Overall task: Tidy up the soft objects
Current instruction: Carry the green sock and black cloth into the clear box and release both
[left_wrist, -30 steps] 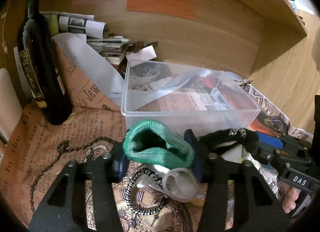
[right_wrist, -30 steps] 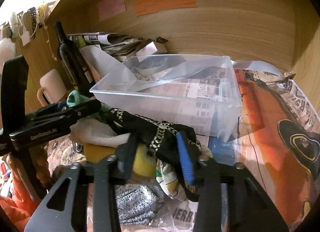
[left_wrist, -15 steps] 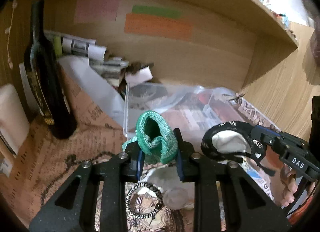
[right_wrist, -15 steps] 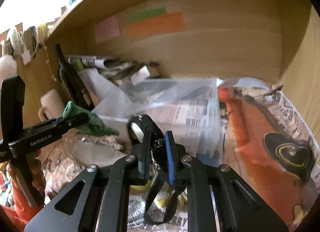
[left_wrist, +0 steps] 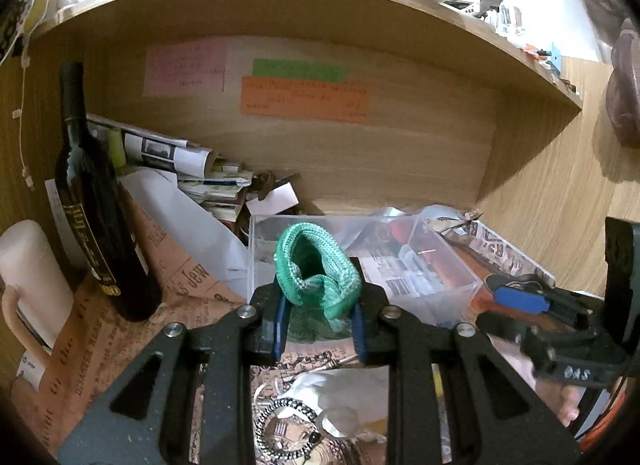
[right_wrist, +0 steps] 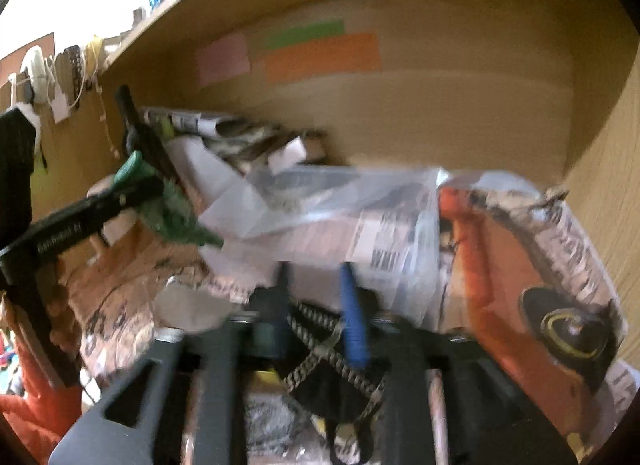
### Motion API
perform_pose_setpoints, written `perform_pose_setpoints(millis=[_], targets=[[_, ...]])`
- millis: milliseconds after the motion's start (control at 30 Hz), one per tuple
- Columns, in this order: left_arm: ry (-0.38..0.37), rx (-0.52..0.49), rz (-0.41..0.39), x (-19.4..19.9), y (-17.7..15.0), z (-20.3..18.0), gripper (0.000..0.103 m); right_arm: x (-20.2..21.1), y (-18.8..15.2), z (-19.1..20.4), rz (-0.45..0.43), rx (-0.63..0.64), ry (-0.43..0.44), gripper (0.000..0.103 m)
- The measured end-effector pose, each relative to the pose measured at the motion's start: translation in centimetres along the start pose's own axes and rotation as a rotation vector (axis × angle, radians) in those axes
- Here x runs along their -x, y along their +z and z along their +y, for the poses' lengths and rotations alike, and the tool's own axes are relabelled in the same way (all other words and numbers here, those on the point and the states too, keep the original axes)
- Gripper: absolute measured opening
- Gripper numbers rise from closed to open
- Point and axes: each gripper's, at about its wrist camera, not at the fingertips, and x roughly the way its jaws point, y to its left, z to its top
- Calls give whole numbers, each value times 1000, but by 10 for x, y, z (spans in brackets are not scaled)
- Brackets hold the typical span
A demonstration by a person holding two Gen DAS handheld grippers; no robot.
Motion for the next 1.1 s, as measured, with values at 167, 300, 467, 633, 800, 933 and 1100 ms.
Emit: perform_pose_setpoints(millis=[167,300,467,633,800,933,1100], targets=[[-3,2,14,-1,-7,0,26,-2,-13,6,23,15,12,63],[0,8,25,-1,-11,1,26,-20,-23,13,102,57,2,60],[8,9,27,1,-12,3,26,-36,-29,8,160,53,7,20],[10,7,10,5,-7,3,26,-16,-18,1,71,8,-2,13],[0,-3,-12,7,4,4,26,8,1,5,-24,31,-18,12],[3,-20,-36,7,17,4,26,18,15,8,-88,43,-29,12],[-10,-33,-27,-9,31,7,26,26,34,4,-164,48,-39,12]])
